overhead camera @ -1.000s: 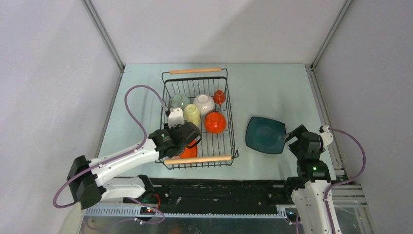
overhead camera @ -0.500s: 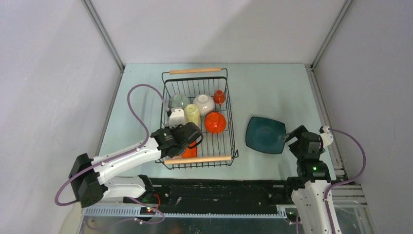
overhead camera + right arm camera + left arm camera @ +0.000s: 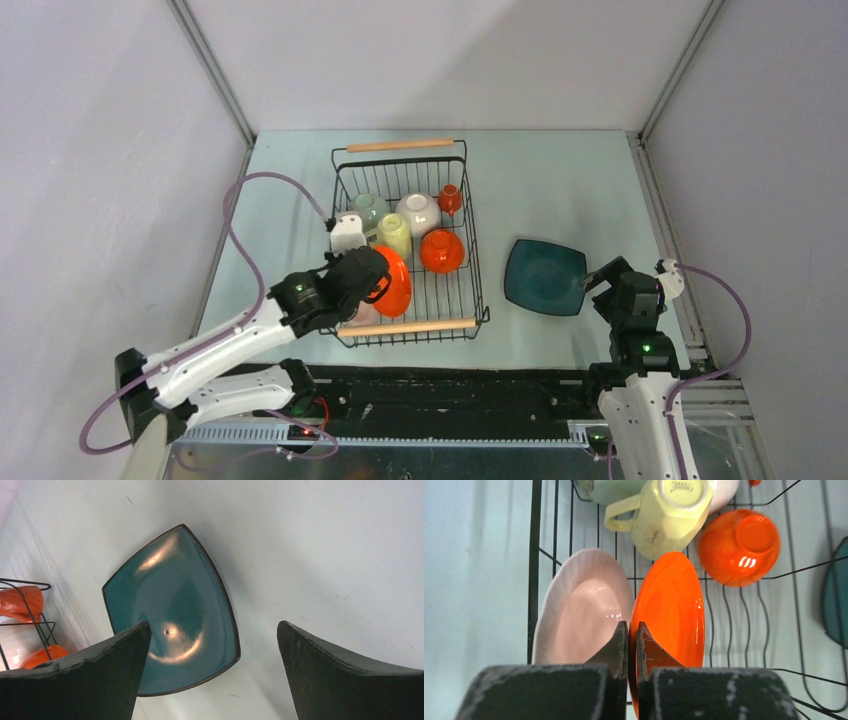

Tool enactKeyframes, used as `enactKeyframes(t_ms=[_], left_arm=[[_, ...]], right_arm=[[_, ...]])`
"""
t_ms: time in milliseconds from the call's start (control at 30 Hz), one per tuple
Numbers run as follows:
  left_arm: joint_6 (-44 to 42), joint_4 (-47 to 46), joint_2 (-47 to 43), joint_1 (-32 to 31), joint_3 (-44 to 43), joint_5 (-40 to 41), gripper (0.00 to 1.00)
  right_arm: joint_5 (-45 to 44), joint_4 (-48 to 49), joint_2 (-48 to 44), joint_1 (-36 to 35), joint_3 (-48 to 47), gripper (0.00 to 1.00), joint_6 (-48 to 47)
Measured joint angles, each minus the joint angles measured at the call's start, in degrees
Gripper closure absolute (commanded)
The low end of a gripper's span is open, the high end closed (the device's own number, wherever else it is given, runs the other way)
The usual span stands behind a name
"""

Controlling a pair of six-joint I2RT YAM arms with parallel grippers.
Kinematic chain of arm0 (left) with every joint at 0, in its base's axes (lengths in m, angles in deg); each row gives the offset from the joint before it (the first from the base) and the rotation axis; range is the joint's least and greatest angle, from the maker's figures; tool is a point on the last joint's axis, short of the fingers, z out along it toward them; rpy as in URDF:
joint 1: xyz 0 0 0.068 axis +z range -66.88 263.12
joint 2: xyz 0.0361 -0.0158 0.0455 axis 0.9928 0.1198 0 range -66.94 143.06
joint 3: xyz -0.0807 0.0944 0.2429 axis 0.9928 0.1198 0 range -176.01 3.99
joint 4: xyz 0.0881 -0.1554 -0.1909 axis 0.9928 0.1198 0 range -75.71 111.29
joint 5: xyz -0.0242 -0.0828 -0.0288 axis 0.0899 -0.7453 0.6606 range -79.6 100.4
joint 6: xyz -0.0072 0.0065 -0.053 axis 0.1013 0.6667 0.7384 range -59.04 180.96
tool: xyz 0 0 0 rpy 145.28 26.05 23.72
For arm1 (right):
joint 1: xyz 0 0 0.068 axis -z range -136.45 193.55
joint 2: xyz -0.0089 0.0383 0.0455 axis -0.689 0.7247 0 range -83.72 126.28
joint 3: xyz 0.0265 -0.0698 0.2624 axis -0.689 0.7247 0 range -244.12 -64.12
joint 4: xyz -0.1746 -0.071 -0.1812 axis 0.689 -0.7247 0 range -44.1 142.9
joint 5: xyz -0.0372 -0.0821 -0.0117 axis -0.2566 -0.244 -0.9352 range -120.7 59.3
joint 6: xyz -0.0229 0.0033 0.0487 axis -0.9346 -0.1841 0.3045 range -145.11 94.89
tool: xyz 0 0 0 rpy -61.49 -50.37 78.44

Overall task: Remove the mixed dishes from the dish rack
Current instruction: Pick up the plate from the dish rack.

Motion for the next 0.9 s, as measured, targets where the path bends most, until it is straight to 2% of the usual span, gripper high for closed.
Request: enactKeyframes(t_ms=[233, 367, 500, 667, 767, 900], left_arm=[[-4.7, -5.3, -6.5, 0.0, 0.1, 0.0, 1.0], [-6.8, -9.5, -10.6, 0.0, 2.3, -0.5, 1.0], [-8.1, -14.2, -17.3, 0.0, 8.1, -3.5, 1.0], [-9.6, -21.1, -27.7, 0.0, 16.1, -10.0, 1.0], [-10.3, -23.9, -31.1, 0.0, 17.5, -13.9, 1.0], [-10.6, -27.4, -31.4, 0.0, 17.5, -17.7, 1.0]], right_arm=[[1.4, 0.0, -3.4, 0.0, 0.0, 0.01, -0.7], [7.2, 1.7, -7.4, 0.0, 0.0, 0.0, -2.5], [20.8, 8.3, -11.2, 0.0, 0.0, 0.0, -3.6], [40.7, 24.2, -10.2, -1.5, 0.3, 0.01, -1.0], [48.5, 33.7, -6.6, -7.7, 0.3, 0.01, 0.3], [48.8, 37.9, -0.7, -20.3, -0.8, 0.03, -2.9]])
